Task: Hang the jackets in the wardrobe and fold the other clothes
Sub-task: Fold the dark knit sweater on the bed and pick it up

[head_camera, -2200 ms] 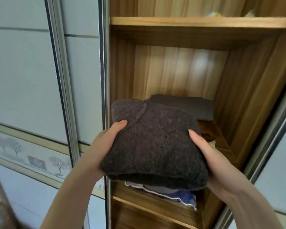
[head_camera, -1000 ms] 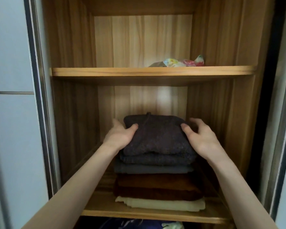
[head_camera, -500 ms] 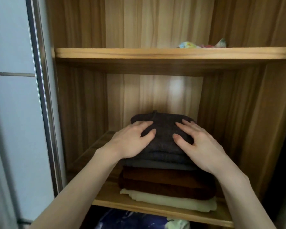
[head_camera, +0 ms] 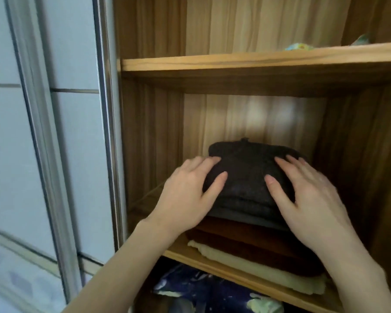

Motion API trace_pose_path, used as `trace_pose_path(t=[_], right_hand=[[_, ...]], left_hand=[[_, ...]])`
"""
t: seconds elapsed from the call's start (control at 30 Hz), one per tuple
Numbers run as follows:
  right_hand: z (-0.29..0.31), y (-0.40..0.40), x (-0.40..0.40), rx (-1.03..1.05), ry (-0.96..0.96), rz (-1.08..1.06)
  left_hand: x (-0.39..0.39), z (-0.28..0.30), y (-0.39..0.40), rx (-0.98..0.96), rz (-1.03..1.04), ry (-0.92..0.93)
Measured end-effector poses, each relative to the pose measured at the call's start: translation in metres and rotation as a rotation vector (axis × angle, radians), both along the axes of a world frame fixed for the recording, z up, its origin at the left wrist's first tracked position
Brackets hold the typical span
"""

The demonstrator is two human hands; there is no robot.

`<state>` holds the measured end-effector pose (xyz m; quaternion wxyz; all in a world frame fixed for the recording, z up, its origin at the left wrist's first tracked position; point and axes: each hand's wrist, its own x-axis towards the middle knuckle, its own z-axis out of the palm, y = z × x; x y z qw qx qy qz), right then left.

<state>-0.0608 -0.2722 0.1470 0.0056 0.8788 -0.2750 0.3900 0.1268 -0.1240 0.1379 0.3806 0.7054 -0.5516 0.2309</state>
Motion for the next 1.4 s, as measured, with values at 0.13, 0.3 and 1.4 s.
trace_pose_path(t=[0.13, 0.3, 1.4], right_hand=[[-0.010, 0.027, 0.012, -0.212, -0.087, -0.034], [-0.008, 0.086, 0.047, -0.296, -0.247, 0.130], [0.005, 0.184, 0.193, -0.641, -0.249, -0.028]], left_hand=[[0.004, -0.015, 0.045, -0.277, 0.017, -0.050], [0.045, -0.019, 0.090, -0.618, 0.046, -0.160], [0.151, -0.046, 0.112, -0.576, 0.054, -0.239]])
